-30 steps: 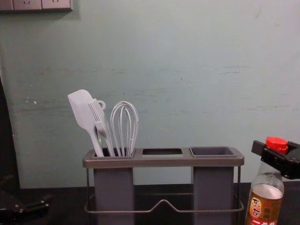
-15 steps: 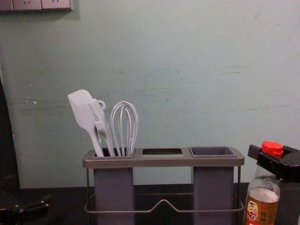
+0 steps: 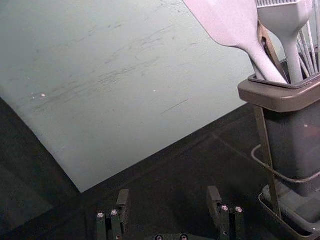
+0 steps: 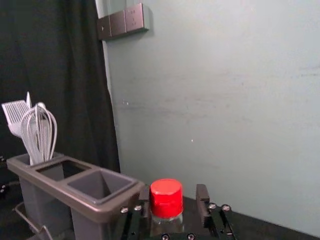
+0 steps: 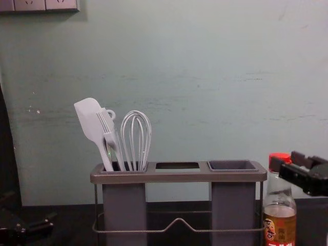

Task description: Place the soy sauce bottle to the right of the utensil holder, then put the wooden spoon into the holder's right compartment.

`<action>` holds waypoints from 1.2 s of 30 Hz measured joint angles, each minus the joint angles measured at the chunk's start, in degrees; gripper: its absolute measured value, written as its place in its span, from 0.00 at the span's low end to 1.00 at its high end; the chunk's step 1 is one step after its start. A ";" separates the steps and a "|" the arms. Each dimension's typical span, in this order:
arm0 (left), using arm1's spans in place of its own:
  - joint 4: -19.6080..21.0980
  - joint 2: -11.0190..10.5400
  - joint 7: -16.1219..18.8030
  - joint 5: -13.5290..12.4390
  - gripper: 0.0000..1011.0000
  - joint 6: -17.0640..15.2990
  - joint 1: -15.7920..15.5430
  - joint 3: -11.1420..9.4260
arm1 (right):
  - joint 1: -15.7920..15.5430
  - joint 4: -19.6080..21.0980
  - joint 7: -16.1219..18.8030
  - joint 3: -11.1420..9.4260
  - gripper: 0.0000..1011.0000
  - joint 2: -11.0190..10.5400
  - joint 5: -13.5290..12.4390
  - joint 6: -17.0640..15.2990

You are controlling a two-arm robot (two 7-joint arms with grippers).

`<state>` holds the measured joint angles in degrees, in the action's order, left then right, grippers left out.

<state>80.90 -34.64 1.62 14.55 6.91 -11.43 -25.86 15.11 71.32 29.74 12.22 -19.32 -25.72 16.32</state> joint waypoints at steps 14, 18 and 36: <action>0.00 0.00 0.00 0.00 0.99 0.00 0.00 0.00 | -7.67 16.26 -6.65 -3.04 0.94 -2.49 2.21 -3.86; 0.00 0.00 0.00 -0.01 0.99 0.00 0.00 0.00 | -11.49 21.26 -8.63 -3.45 0.99 -2.77 3.33 -5.91; 0.00 0.00 0.00 0.00 0.99 0.00 0.00 0.00 | -16.56 28.03 -13.33 4.76 0.99 -0.02 11.60 -17.24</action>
<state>80.90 -34.65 1.62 14.55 6.91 -11.43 -25.86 -1.46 99.35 16.41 16.98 -19.34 -14.12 -0.92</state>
